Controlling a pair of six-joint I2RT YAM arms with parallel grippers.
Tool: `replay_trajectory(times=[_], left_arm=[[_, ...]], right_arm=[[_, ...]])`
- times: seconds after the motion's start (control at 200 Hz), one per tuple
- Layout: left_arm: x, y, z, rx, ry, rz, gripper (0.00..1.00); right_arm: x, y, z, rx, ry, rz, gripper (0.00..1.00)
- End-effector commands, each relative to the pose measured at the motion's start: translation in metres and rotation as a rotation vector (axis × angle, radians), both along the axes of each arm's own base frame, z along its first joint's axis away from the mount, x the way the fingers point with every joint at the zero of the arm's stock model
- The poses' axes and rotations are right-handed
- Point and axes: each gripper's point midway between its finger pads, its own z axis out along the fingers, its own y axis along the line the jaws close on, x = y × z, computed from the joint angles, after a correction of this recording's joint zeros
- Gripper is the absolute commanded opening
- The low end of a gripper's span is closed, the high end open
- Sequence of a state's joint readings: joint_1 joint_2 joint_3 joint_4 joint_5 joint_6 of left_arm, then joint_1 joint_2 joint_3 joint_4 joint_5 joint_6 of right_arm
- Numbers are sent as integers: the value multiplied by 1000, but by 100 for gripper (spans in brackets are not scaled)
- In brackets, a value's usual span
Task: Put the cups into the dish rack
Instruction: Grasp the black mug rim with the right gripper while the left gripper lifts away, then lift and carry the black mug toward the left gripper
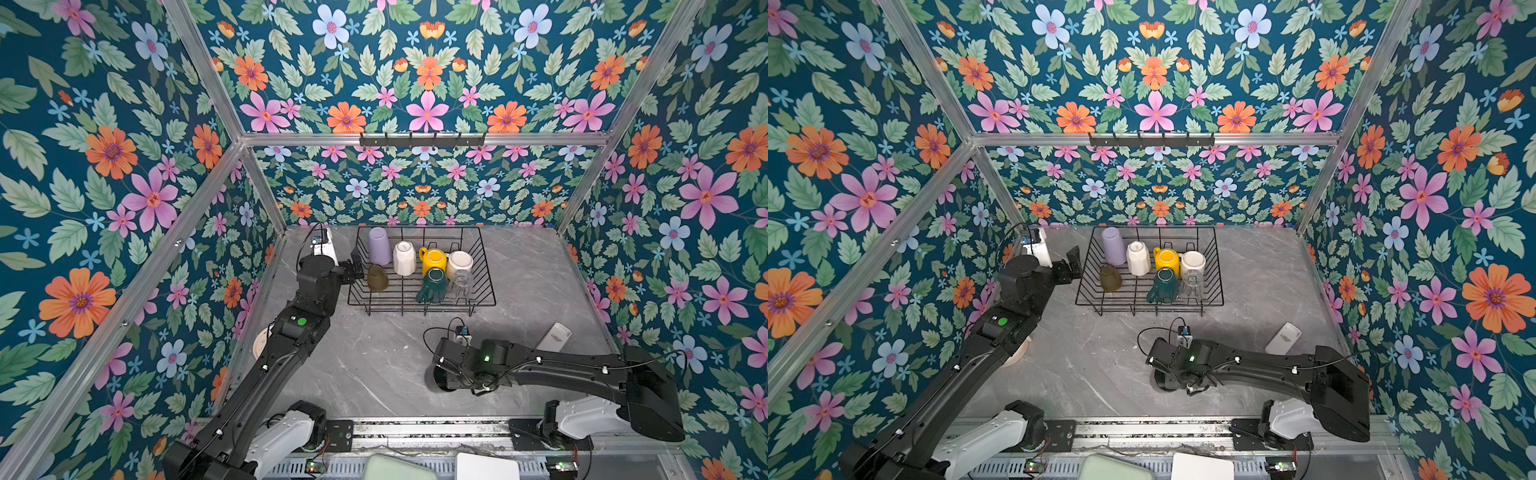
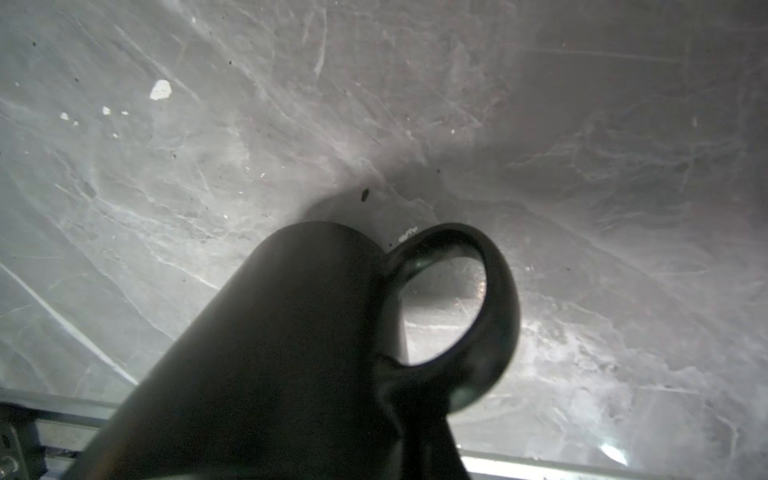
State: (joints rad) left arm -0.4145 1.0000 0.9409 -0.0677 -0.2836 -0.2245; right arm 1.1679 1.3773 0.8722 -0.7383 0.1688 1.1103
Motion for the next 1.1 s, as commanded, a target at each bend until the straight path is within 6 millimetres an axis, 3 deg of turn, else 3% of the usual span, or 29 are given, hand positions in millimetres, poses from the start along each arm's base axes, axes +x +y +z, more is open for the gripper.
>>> replay_trajectory(times=[0.0,0.18,0.315,0.535,0.7,0.855,1.095], left_arm=[[1,-5,4,-27,-14,-22,100],[1,-19,7,-56,-30,-109,100],[-8,-49,15,-86,-77,-295,100],[-59,-112,40,-140,-210,-768,100],[-98,-143,47,-168,-226,-1069,100],[-120,-158,43,-196,-179,-1264,99],[-132,-162,36,-206,-149,-1351,100]], right_arm=[[6,-5,7,-7,-33,-1,0],[11,-3,28,113,-59,-3,0],[20,-6,61,291,-118,-23,0],[36,-20,124,674,-218,-83,0],[47,-34,160,879,-268,-117,0],[60,-26,187,1025,-286,-93,0],[79,2,227,1186,-297,12,0]])
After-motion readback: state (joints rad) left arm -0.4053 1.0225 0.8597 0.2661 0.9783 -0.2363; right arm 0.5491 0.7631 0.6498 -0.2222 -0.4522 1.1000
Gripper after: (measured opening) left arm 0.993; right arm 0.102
